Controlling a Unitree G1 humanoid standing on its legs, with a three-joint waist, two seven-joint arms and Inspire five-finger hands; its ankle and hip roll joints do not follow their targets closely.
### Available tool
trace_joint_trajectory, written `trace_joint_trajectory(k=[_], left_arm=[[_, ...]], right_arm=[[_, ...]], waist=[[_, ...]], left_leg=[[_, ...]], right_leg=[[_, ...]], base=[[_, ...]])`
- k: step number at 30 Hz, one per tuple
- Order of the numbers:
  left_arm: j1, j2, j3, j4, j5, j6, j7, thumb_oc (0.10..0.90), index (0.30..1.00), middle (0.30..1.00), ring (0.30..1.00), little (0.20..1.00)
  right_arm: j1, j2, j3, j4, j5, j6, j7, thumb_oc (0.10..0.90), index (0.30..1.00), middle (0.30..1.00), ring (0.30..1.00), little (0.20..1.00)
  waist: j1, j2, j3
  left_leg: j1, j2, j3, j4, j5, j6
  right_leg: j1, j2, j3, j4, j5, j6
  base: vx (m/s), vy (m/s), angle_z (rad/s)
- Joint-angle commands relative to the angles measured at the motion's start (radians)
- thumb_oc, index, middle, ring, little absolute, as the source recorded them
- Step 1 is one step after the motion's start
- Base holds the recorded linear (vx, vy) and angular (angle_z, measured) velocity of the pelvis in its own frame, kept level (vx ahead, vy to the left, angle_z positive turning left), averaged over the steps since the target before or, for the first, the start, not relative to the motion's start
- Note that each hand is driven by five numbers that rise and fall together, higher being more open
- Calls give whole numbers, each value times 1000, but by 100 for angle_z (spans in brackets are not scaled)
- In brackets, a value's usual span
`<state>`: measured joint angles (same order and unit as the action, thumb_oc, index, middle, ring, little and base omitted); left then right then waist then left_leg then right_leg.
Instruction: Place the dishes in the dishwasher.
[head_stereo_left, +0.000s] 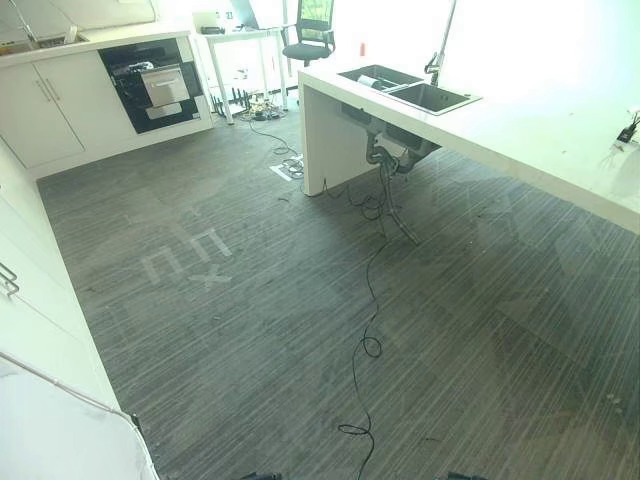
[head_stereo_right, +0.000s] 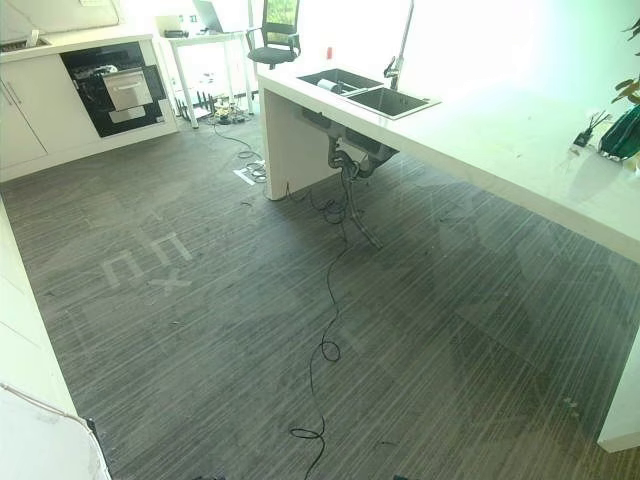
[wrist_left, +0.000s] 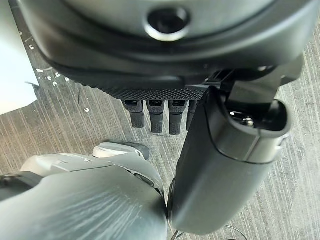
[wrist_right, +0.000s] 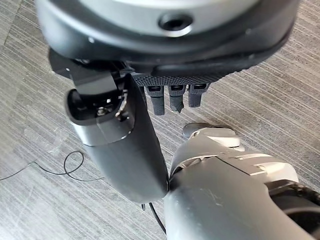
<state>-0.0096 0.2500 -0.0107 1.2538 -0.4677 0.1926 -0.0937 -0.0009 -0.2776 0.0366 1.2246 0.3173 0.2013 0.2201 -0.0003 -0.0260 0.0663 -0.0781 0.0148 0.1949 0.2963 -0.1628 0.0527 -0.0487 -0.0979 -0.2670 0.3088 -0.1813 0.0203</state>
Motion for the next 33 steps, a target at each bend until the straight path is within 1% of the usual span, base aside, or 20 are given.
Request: trace_joint_trajectory(k=[1, 4, 5, 6, 7, 9, 10, 12, 13, 15, 19, 22, 24, 25, 26, 28, 29, 31, 32, 33], left_arm=[[5, -23, -8, 15, -31, 2, 3, 800, 900, 900, 900, 900], [-12, -32, 0, -1, -36, 1, 9, 800, 900, 900, 900, 900], [-19, -33, 1, 0, -24, -9, 2, 800, 900, 900, 900, 900], [-22, -34, -1, -3, -17, -23, -1, 800, 900, 900, 900, 900], [-15, -34, 2, -9, -33, -44, 0, 800, 900, 900, 900, 900], [-14, -32, 3, -11, -37, -52, -1, 800, 900, 900, 900, 900], [-10, -34, 5, -10, -30, -62, -2, 800, 900, 900, 900, 900], [-1, -35, 3, -13, -9, -86, -3, 800, 900, 900, 900, 900], [6, -37, 7, -34, -22, -102, -6, 800, 900, 900, 900, 900], [16, -41, 11, -49, -40, -120, -8, 800, 900, 900, 900, 900], [20, -48, 13, -63, -21, -137, -19, 800, 900, 900, 900, 900], [10, -23, 29, -34, 7, -138, -28, 800, 900, 900, 900, 900], [2, -15, 24, -23, 23, -139, -35, 800, 900, 900, 900, 900], [-4, -9, 19, -14, 40, -138, -39, 800, 900, 900, 900, 900], [-11, 3, 6, -3, 70, -137, -43, 800, 900, 900, 900, 900], [-24, 19, -15, 10, 89, -139, -55, 800, 900, 900, 900, 900], [-25, 22, -20, 5, 100, -134, -53, 800, 900, 900, 900, 900], [-31, 24, -34, 3, 82, -120, -30, 800, 900, 900, 900, 900], [-34, 25, -39, 5, 66, -116, -21, 800, 900, 900, 900, 900], [-43, 26, -41, 11, 65, -110, -15, 800, 900, 900, 900, 900]], right_arm=[[7, 6, 52, 40, -30, -3, 49, 800, 900, 900, 900, 900], [-10, -15, 57, 23, -25, -5, 54, 800, 900, 900, 900, 900], [-16, -25, 58, 18, -18, -7, 55, 800, 900, 900, 900, 900], [-21, -35, 57, 12, -18, -9, 54, 800, 900, 900, 900, 900], [-23, -53, 53, 6, -22, -13, 40, 800, 900, 900, 900, 900], [-26, -55, 48, 13, -13, -16, 32, 800, 900, 900, 900, 900], [-30, -56, 43, 24, -12, -22, 32, 800, 900, 900, 900, 900], [-28, -61, 36, 30, -17, -60, 36, 800, 900, 900, 900, 900], [-20, -69, 35, 17, -21, -95, 41, 800, 900, 900, 900, 900], [-16, -76, 46, 2, -37, -132, 40, 800, 900, 900, 900, 900], [-13, -78, 45, -19, -17, -162, 45, 800, 900, 900, 900, 900], [6, -21, 41, -8, -75, -187, 44, 800, 900, 900, 900, 900], [6, -5, 42, -2, -71, -184, 33, 800, 900, 900, 900, 900], [3, 1, 40, 3, -64, -181, 30, 800, 900, 900, 900, 900], [-2, 10, 35, 8, -44, -172, 26, 800, 900, 900, 900, 900], [-3, 10, 31, 4, -23, -158, 20, 800, 900, 900, 900, 900], [-5, 5, 28, 4, -16, -151, 22, 800, 900, 900, 900, 900], [-11, -1, 29, 11, -2, -134, 28, 800, 900, 900, 900, 900], [-13, -2, 28, 17, 0, -128, 32, 800, 900, 900, 900, 900], [-14, -3, 27, 27, 4, -120, 40, 800, 900, 900, 900, 900]], waist=[[-3, 30, 25], [5, 8, 68], [15, -13, 87], [23, -20, 113], [36, -12, 151], [45, -10, 167], [47, -2, 169], [39, 45, 172], [46, 69, 173], [53, 75, 174], [51, 73, 156], [70, 46, 91], [73, 36, 76], [72, 29, 69], [59, 29, 61], [45, 40, 65], [37, 52, 66], [26, 67, 77], [23, 67, 83], [14, 72, 94]], left_leg=[[55, 85, 15, 4, -102, -101], [88, 51, 42, 4, -24, -109], [96, 24, 35, 4, 44, -114], [33, 19, 12, 129, 71, -119], [-104, 16, 0, 271, 108, -131], [-117, 17, 11, 182, 120, -121], [-97, 28, 26, 48, 150, -124], [-177, 115, 15, 4, 143, -169], [-244, 146, -45, 4, 178, -188], [-275, 147, -82, 4, 173, -197], [-248, 155, -46, 4, 111, -180], [-205, 102, -49, 4, 55, -117], [-194, 81, -58, 4, 39, -97], [-184, 59, -68, 4, 29, -81], [-152, 27, -93, 4, 6, -54], [-112, -17, -117, 4, -22, -18], [-97, -18, -120, 4, -28, -13], [-62, -25, -116, 4, -38, -7], [-51, -28, -112, 4, -38, -9], [-35, -22, -108, 4, -40, -21]], right_leg=[[8, -4, 0, -9, -67, 56], [10, -22, 16, -9, -60, 33], [13, -37, 33, -9, -58, 24], [15, -36, 47, -9, -54, 10], [28, -13, 64, -9, -48, -4], [43, -4, 77, -9, -56, 0], [51, 8, 82, -9, -64, 6], [88, 64, 77, -9, -104, 14], [109, 102, 87, -9, -116, 3], [131, 117, 104, -9, -134, -1], [175, 95, 110, -9, -166, 11], [255, 32, 97, -9, -179, 75], [262, 7, 77, -9, -144, 95], [271, -11, 62, -9, -75, 115], [282, -30, 31, -9, 122, 147], [141, -64, 45, 298, 216, 154], [77, -59, 53, 374, 234, 143], [-16, -73, 26, 385, 194, 105], [-27, -65, 11, 335, 165, 96], [-31, -31, -38, 167, 117, 79]], base=[[33, -165, -20], [50, -188, -15], [50, -204, -14], [80, -249, -14], [82, -182, -2], [170, -43, -2], [331, 90, -14], [429, 173, -35], [348, 156, -37], [297, 169, -3], [337, 213, -33], [589, 350, -12], [267, 181, -28], [340, 252, -27], [370, 323, -8], [320, 361, 18], [284, 292, 42], [191, 157, 17], [235, 19, -5], [298, -45, 8]])
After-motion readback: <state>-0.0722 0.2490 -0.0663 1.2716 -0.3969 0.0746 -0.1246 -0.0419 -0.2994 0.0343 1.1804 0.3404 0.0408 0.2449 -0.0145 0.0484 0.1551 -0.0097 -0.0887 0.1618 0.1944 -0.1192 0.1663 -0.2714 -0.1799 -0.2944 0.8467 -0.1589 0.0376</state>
